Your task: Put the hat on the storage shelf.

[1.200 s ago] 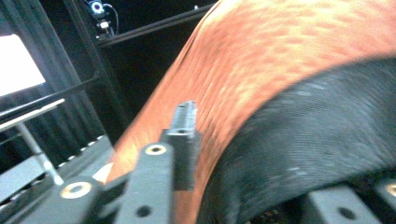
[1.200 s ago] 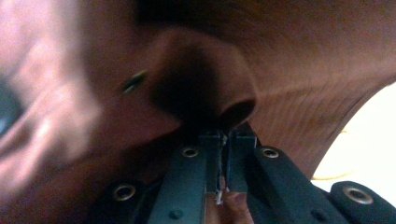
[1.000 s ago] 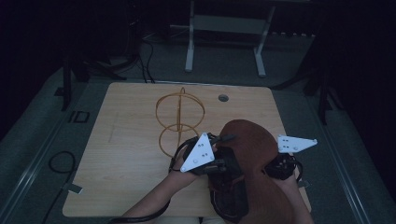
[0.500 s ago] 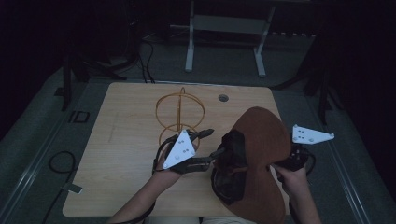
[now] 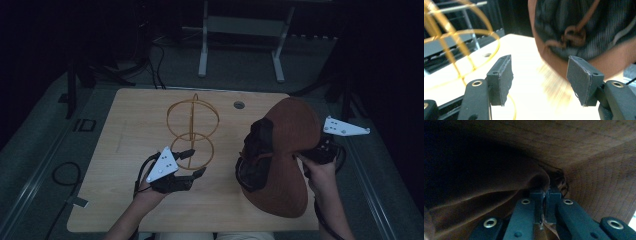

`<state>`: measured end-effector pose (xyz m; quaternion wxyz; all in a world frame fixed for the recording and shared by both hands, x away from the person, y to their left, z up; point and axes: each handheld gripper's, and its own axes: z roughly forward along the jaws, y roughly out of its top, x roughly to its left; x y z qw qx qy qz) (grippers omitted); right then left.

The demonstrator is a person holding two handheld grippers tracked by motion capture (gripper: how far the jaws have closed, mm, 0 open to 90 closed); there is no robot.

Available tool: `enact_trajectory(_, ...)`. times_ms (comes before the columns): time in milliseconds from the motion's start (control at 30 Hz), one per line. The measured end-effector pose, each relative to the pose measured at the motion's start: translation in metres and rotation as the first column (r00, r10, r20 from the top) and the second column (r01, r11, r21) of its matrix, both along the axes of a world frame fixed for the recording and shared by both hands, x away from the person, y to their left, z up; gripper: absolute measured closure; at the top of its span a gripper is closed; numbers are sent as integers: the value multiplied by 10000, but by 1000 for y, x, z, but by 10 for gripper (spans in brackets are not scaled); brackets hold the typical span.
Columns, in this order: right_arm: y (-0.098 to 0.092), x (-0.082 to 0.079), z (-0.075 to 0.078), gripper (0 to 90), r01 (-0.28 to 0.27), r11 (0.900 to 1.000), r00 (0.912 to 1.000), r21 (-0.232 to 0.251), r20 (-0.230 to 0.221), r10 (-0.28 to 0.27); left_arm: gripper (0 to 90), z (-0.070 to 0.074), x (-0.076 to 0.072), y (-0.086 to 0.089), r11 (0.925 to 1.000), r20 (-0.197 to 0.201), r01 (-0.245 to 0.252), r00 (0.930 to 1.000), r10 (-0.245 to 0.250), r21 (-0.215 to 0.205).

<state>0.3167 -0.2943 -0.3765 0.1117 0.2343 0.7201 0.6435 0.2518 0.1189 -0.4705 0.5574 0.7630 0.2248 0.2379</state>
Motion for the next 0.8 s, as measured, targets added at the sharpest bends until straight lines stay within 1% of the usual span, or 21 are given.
enact_trajectory(33,0,3,1,871,39,10000,10000,2,-1,-39,382,-5,-2,5,9998,14,-196,9998,196,56)
enact_trajectory(67,-1,5,2,871,110,9999,9999,-1,11,-110,383,-9,-4,9,9990,-75,-411,9991,412,166)
enact_trajectory(133,-1,10,3,871,209,9998,9998,-37,-5,-209,383,-17,-5,17,9956,-411,-823,9956,841,444)
enact_trajectory(200,0,14,5,871,321,9995,9995,-1,27,-321,383,-29,-6,31,9890,-949,-1396,9851,1437,483)
enact_trajectory(233,1,19,6,871,440,9990,9990,-1,15,-440,383,-35,-6,37,9830,-1152,-1734,9770,1794,600)
enact_trajectory(267,1,19,6,871,440,9990,9990,-1,15,-440,383,-40,-7,43,9768,-1343,-2041,9681,2113,656)
enact_trajectory(300,1,22,6,871,485,9988,9988,-8,40,-485,383,-44,-7,48,9738,-1509,-2170,9626,2251,682)
enact_trajectory(333,1,24,7,870,512,9987,9987,-6,26,-512,384,-50,-9,54,9682,-1655,-2388,9545,2481,739)
enact_trajectory(367,2,26,7,870,571,9984,9983,2,86,-571,383,-56,-11,62,9593,-1760,-2696,9436,2805,839)
enact_trajectory(400,3,29,8,870,616,9981,9981,15,58,-616,383,-61,-12,68,9549,-1896,-2854,9362,2960,816)
enact_trajectory(433,3,32,9,870,656,9978,9978,45,113,-656,383,-65,-14,75,9471,-2001,-3098,9259,3205,833)
enact_trajectory(467,4,35,9,870,692,9976,9975,32,119,-693,383,-69,-16,81,9370,-2079,-3386,9137,3492,859)
enact_trajectory(533,6,41,12,870,778,9970,9969,51,151,-778,383,-75,-19,93,9229,-2228,-3751,8956,3849,866)
enact_trajectory(567,6,41,12,870,778,9970,9969,51,151,-778,382,-75,-19,93,9229,-2228,-3751,8956,3849,866)
enact_trajectory(600,7,43,13,870,778,9969,9968,85,165,-779,382,-83,-24,110,8944,-2516,-4401,8594,4452,793)
enact_trajectory(633,10,49,16,870,898,9959,9957,60,229,-900,377,-85,-26,117,8799,-2621,-4676,8415,4724,846)
enact_trajectory(667,12,52,17,870,919,9958,9955,18,247,-919,351,-87,-27,122,8678,-2682,-4886,8273,4936,902)
enact_trajectory(700,13,54,18,870,939,9956,9953,19,220,-940,331,-89,-29,130,8510,-2858,-5184,8055,5191,847)
enact_trajectory(733,15,57,19,870,992,9951,9948,12,208,-992,325,-90,-31,137,8362,-2970,-5422,7876,5399,823)
enact_trajectory(767,17,60,20,870,1008,9949,9946,-4,236,-1008,294,-91,-32,143,8167,-3012,-5718,7674,5660,778)
enact_trajectory(800,18,63,21,869,1038,9946,9944,-17,207,-1037,265,-92,-34,148,7956,-3057,-6005,7448,5932,806)
